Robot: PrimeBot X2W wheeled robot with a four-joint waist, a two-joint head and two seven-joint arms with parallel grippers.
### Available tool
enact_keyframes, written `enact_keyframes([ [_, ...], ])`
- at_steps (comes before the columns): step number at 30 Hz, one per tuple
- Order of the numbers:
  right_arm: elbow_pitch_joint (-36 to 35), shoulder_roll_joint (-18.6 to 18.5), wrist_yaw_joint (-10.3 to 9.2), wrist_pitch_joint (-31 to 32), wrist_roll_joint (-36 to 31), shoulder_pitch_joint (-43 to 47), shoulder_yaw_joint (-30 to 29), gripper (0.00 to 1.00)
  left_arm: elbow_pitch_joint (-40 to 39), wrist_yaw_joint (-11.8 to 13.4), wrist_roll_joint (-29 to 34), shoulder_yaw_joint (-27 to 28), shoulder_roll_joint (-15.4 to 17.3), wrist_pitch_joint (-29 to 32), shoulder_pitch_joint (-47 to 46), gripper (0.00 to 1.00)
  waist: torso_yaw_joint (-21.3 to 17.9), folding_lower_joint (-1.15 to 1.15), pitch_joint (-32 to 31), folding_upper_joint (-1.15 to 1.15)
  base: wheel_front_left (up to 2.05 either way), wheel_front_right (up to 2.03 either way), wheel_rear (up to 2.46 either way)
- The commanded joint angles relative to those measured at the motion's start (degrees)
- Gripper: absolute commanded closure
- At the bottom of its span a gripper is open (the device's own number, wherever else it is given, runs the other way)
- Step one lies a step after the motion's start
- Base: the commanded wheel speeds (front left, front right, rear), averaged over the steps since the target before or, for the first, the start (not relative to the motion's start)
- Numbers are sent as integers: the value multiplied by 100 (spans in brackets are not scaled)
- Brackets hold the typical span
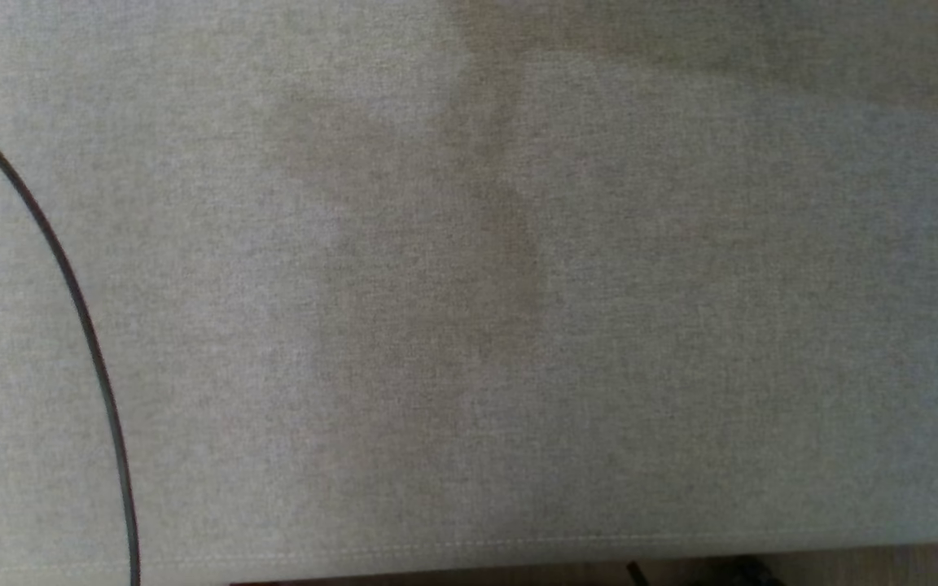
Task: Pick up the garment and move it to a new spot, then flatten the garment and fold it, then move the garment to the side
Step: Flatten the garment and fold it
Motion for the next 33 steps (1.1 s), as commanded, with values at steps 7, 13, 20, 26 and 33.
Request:
enact_keyframes([
  [7,-249,-169,-4,-297,427,66,819,100,-231,9,-291,-627,264,295,-8,100,104,0,-90,0,0,0,0],
  [13,-678,-550,-4,-336,756,919,1712,100,-500,9,-688,-1250,595,714,1076,100,179,0,-488,0,0,0,0],
  [20,-1419,-1117,-4,-124,1007,2613,2339,100,-1361,8,-1415,-2263,1531,1765,2905,100,123,0,-1476,0,0,0,0],
  [26,-2117,-1406,-4,412,944,4119,2366,100,-2494,8,-2148,-2721,2377,2359,4029,100,63,0,-2120,0,0,0,0],
  [33,-2907,-1738,-4,1218,974,5546,2368,100,-3578,8,-2900,-3087,3165,3051,5102,100,-14,0,-2602,0,0,0,0],
])
